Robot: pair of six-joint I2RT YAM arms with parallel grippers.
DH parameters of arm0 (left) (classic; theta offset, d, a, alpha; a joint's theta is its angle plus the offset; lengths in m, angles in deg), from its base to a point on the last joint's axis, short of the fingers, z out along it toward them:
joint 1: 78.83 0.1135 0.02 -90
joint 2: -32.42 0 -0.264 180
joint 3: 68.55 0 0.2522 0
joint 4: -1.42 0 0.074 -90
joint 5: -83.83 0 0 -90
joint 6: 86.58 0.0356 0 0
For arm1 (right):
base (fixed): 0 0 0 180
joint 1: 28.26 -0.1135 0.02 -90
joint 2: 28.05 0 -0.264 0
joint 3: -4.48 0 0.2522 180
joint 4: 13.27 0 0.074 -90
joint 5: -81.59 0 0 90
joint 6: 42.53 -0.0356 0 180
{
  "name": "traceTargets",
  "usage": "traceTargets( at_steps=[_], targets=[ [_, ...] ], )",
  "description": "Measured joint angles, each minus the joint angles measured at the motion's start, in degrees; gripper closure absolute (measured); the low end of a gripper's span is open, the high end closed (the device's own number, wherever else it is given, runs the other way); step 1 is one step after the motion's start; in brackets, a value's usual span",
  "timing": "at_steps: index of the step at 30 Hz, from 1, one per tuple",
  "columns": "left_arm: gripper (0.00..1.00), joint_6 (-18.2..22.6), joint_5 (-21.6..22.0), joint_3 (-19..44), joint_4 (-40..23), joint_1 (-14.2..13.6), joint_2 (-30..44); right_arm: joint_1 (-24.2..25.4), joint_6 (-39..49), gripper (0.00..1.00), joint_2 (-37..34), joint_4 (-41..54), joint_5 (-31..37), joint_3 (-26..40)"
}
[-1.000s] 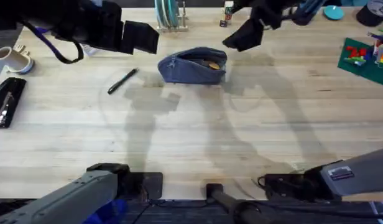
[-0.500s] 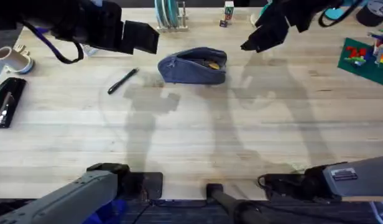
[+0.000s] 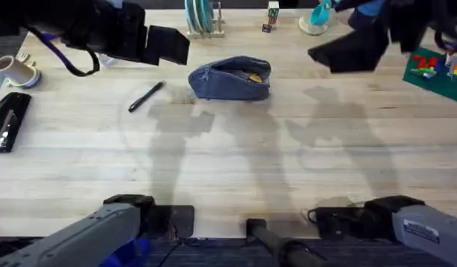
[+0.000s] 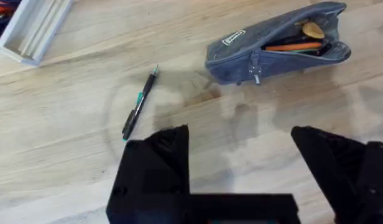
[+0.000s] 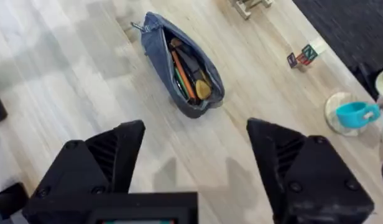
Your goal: Unzip the bag, pick up the pens from the table one at a time and place them inside, then zip the bag closed.
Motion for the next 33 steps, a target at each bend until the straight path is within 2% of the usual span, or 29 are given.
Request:
traceTargets(
  at_steps=[6,10,19,24,28,33],
  targets=[
    [0.006,0.0,0.0,0.0,-0.3,0.0,0.0,0.0,-4.9,0.005,9.0,-3.3,0.7,-9.9],
    [0.006,0.0,0.0,0.0,-0.5,0.0,0.0,0.0,-9.6,0.005,12.7,-1.9,2.5,-13.3],
    [0.004,0.1,0.0,0.0,-5.5,0.0,0.0,-3.1,-15.1,0.005,13.5,2.3,4.4,-14.3],
    [0.008,0.3,1.7,0.0,-6.0,0.0,0.0,-3.8,-15.8,0.005,12.9,2.5,4.6,-14.3],
    [0.007,2.4,2.7,0.0,-6.3,0.0,0.0,-3.8,-16.1,0.005,12.6,2.5,4.7,-14.3],
    [0.008,7.3,2.8,0.0,-6.6,1.4,0.0,-3.8,-16.4,0.005,12.6,2.5,4.7,-14.3]
  ],
)
